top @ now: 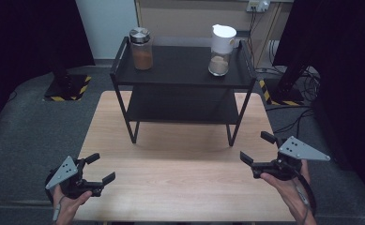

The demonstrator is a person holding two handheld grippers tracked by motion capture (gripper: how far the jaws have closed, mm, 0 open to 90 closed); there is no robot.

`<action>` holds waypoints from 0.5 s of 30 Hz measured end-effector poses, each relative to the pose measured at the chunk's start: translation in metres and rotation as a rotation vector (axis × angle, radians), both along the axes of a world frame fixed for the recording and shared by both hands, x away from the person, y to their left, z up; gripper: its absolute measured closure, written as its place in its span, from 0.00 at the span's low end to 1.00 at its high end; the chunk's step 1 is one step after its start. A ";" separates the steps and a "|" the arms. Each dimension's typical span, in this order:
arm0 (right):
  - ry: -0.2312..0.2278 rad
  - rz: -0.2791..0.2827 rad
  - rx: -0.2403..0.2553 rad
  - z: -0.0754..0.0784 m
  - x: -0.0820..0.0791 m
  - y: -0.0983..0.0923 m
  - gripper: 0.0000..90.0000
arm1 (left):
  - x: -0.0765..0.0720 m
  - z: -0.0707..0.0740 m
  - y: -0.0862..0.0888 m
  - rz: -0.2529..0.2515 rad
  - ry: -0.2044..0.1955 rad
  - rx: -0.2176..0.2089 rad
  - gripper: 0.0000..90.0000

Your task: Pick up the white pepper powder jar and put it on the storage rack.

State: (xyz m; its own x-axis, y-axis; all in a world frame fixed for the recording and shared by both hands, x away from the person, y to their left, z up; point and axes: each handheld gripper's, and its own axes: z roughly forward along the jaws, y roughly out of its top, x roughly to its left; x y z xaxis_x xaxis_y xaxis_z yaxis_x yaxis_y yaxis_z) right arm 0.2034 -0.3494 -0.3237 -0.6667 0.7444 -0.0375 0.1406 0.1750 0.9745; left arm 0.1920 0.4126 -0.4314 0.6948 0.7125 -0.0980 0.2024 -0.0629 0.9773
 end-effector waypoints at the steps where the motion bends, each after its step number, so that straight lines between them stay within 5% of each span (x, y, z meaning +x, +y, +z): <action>1: 0.001 -0.006 -0.002 -0.003 -0.001 0.000 0.04 | 0.000 0.000 0.000 0.001 0.000 0.000 0.02; 15: 0.006 -0.070 0.006 -0.034 -0.017 -0.007 0.04 | 0.000 0.000 -0.001 0.001 0.000 0.003 0.02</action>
